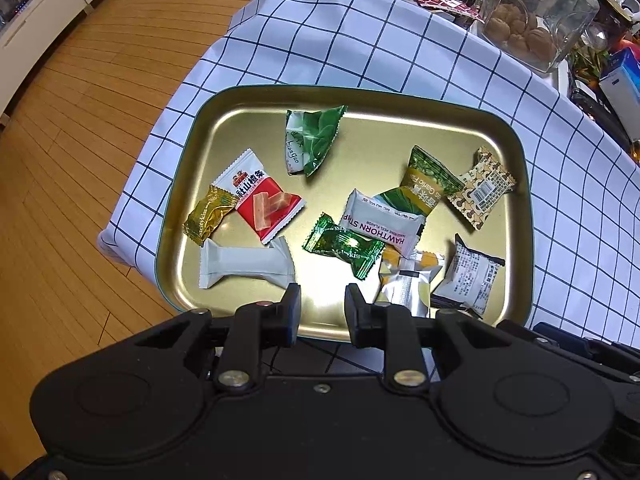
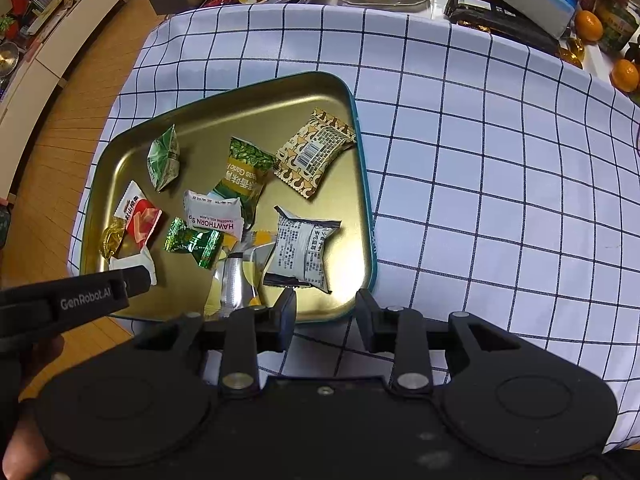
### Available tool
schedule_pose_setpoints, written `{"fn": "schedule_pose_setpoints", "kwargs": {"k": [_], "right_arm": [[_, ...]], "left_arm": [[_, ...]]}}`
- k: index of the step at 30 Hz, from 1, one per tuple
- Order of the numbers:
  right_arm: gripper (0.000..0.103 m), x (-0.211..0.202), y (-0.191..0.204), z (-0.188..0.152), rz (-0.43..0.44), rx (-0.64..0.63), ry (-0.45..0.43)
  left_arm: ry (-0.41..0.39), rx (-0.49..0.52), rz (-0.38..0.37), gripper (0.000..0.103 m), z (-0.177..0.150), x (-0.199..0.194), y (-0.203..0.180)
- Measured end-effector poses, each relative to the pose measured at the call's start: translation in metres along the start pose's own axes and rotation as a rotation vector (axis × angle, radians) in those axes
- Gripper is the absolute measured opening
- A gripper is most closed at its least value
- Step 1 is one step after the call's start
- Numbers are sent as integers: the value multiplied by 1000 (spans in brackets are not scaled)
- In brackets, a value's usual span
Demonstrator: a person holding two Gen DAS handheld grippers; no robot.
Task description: Organize snacks
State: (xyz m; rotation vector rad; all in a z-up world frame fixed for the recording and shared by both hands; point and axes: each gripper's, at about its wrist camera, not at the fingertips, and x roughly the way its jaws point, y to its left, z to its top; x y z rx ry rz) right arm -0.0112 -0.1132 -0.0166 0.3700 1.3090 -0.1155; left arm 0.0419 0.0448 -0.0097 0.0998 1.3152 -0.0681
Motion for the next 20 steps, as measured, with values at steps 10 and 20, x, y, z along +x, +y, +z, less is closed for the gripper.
{"fn": "schedule_pose_setpoints", "kwargs": {"k": [10,20], "right_arm": [[35,0,0,0,2,-2,3],[35,1,1,0,3,-8,7]], "left_arm": [[-2,4,13,34,0,1,-1],[13,-3,8,34,0,3,-1]]}}
